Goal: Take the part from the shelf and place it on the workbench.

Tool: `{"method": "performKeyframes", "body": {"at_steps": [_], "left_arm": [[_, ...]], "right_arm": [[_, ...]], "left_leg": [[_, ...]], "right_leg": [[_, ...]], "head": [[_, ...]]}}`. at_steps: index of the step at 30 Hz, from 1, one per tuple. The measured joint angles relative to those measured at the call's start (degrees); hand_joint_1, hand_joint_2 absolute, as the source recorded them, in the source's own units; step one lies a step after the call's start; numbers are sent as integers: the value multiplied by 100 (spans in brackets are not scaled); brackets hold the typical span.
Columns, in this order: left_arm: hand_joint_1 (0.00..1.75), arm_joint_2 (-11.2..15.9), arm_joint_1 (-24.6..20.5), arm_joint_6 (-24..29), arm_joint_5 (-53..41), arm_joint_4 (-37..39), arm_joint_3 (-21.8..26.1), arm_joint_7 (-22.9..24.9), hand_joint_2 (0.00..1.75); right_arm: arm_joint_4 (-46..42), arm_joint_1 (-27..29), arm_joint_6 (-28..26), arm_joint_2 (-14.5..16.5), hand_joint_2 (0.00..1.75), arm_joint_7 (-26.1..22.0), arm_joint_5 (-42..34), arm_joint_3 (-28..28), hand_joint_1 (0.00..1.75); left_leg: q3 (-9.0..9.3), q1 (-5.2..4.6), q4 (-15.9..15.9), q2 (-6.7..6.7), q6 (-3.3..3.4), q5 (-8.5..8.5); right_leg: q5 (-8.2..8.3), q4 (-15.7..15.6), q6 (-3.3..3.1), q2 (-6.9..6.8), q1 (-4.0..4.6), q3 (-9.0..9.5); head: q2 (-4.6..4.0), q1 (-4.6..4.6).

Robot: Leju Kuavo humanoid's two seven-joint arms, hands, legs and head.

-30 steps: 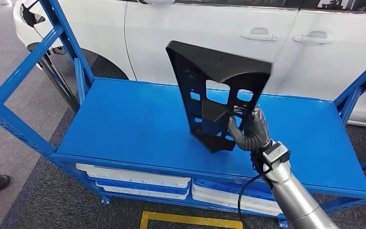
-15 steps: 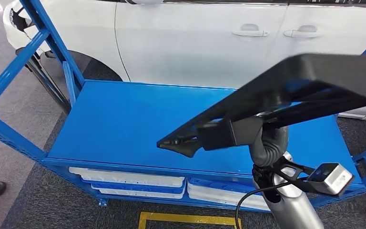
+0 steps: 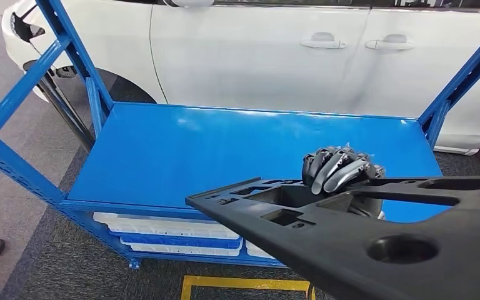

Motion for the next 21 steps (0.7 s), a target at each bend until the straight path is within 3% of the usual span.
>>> {"method": "performKeyframes", "body": {"at_steps": [2, 4, 5, 6, 7, 9, 11, 12, 14, 16, 17, 19, 20, 21], "left_arm": [[0, 4, -5, 0, 0, 0, 1, -7, 0], [0, 11, -4, -1, 0, 0, 2, -10, 0], [0, 14, -3, -1, 0, 0, 2, -10, 0], [0, 15, 1, -1, 0, 0, 2, -10, 0], [0, 15, 5, -1, 1, 0, 2, -10, 0], [0, 16, 14, -9, 5, 0, 2, -16, 0], [0, 17, 20, -19, 9, 0, 2, -26, 0], [0, 19, 24, -20, 13, 0, 2, -30, 0], [0, 25, 35, -19, 20, 0, 3, -34, 0], [0, 35, 51, -6, 30, 0, 4, -37, 0], [0, 39, 63, 3, 38, 0, 5, -39, 0], [0, 39, 84, 15, 63, 0, 6, -45, 0], [0, 38, 93, 17, 73, 0, 6, -50, 0], [0, 38, 100, 19, 80, 0, 6, -54, 0]], "right_arm": [[-19, -35, -11, 1, 175, 2, 3, 25, 175], [-24, -55, -14, 1, 175, 3, 8, 61, 175], [-23, -57, -15, 1, 175, 3, 10, 80, 175], [-21, -59, -16, 0, 175, 3, 11, 97, 175], [-19, -62, -22, 0, 175, 3, 12, 112, 175], [-17, -91, -65, 0, 175, 3, 12, 143, 175], [-15, -149, -129, 0, 175, 3, 14, 179, 175], [-14, -180, -157, 0, 175, 4, 15, 196, 175], [-3, -221, -215, 0, 175, 10, 25, 221, 175], [26, -264, -315, -3, 175, 25, 58, 256, 175], [46, -281, -379, -5, 175, 35, 96, 277, 175], [111, -301, -519, -9, 175, 55, 221, 327, 175], [159, -304, -593, -9, 175, 63, 297, 355, 175], [222, -312, -666, -9, 175, 72, 370, 388, 175]], "left_leg": [[-87, 8, -43, 35, 82, 114], [-221, -11, -37, 59, 114, 209], [-291, -19, -30, 66, 116, 255], [-364, -28, -20, 73, 114, 301], [-437, -33, -8, 77, 109, 346], [-565, -38, 15, 81, 87, 436], [-642, -44, 22, 89, 43, 527], [-655, -42, 13, 93, 14, 575], [-663, -37, -31, 98, -48, 680], [-727, -29, 52, 79, -109, 543], [-795, -24, 229, 69, -139, 318], [-963, 7, 886, 60, -195, -276], [-1019, 21, 1242, 61, -221, -455], [-1019, 34, 1498, 61, -243, -491]], "right_leg": [[-359, 358, 31, -5, -15, -146], [-875, 1064, 45, -10, -24, -355], [-1017, 1362, 51, -11, -26, -409], [-1039, 1508, 51, -11, -25, -385], [-948, 1446, 42, -12, -21, -262], [-677, 772, -6, -26, -5, 250], [-602, 33, -58, -54, 40, 712], [-617, -158, -78, -62, 66, 811], [-539, -230, -125, -56, 81, 792], [-404, -286, -200, -74, 55, 713], [-324, -312, -233, -84, 38, 651], [-186, -313, -270, -91, 42, 491], [-117, -306, -269, -91, 46, 399], [-47, -295, -263, -90, 48, 301]], "head": [[0, 1], [0, 1], [0, 1], [0, 1], [0, 1], [0, 1], [0, 0], [0, 0], [0, 0], [0, 1], [0, 0], [0, 0], [0, -1], [0, -1]]}}
